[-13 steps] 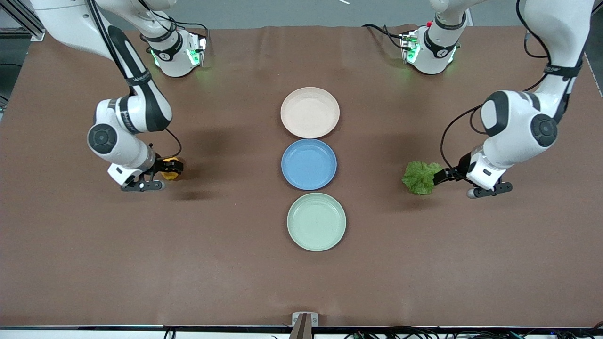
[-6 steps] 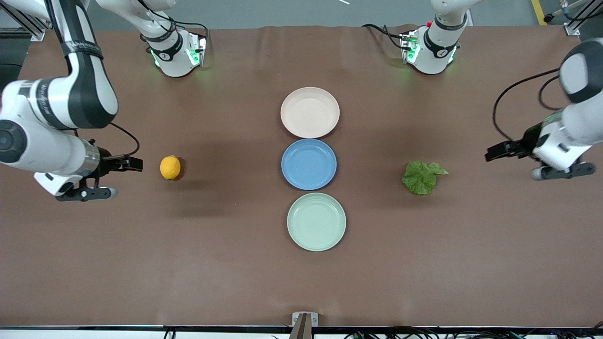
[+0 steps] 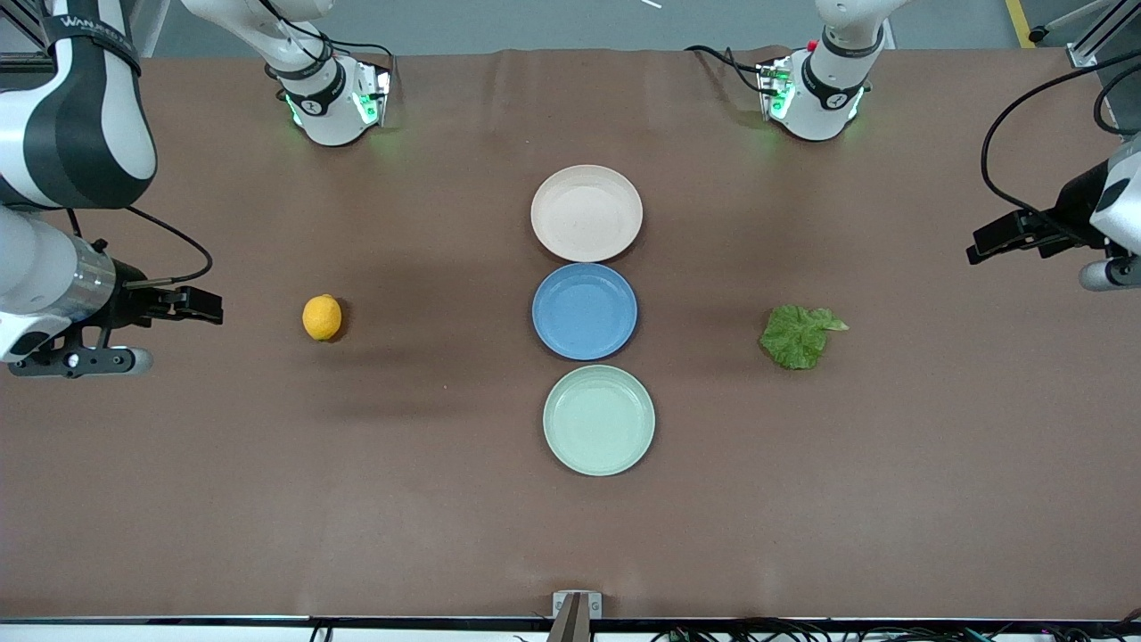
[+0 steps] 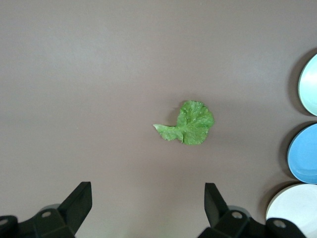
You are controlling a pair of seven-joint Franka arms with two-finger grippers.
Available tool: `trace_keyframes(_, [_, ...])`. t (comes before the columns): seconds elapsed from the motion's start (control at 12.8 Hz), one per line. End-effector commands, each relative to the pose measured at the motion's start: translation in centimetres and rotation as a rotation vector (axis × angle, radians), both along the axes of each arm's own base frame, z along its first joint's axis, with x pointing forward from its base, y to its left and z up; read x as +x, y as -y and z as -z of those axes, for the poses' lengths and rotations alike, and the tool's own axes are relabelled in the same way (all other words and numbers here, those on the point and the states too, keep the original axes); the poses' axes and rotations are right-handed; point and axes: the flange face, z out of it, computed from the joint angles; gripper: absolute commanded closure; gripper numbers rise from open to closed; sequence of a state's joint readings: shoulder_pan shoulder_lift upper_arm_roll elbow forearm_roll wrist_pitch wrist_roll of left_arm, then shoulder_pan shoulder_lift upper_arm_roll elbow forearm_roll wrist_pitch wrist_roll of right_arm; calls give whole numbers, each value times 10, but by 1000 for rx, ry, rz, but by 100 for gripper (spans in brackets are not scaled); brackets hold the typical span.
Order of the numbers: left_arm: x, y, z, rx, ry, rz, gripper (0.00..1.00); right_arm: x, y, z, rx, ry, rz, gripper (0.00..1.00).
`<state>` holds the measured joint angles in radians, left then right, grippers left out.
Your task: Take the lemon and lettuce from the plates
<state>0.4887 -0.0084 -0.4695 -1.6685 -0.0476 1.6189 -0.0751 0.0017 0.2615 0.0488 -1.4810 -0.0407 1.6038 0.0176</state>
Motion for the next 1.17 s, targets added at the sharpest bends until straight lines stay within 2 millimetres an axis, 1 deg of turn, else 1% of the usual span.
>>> trace_keyframes(0.0, [-21,8,-31,36,20,13,0,6,2,6,22,-14,-2,0])
trace_keyframes(0.08, [-25,10,-36,38,21,13,0,4,4,7,24,-22,2,0])
trace_keyframes(0.16, [-25,13,-40,37,29,18,0,2,4,3,23,-23,8,0])
trace_keyframes(0.23, [-23,14,-49,36,50,22,0,-5,-4,-7,18,-26,-3,0])
trace_keyframes(0.31, [-22,22,-54,35,60,39,0,-13,-7,-11,17,-32,-4,0])
trace_keyframes(0.39, [-21,18,-61,31,74,34,0,-25,-7,-15,16,-26,-4,0])
trace_keyframes(0.47, [-22,17,-65,27,83,36,0,-39,-10,-19,13,-14,-11,0])
trace_keyframes(0.62, [-21,11,-65,13,84,36,0,-60,-10,-21,9,-11,-11,0])
trace_keyframes(0.78, [-20,2,-62,3,78,28,0,-81,-10,-30,6,18,-12,0])
trace_keyframes(0.94, [-20,2,-62,0,78,27,0,-99,-11,-36,7,46,-16,0])
trace_keyframes(1.01, [-20,1,-61,-2,77,25,0,-104,-1,-37,9,51,1,0])
trace_keyframes(1.09, [-20,0,-61,-2,75,24,0,-106,4,-39,10,51,8,0])
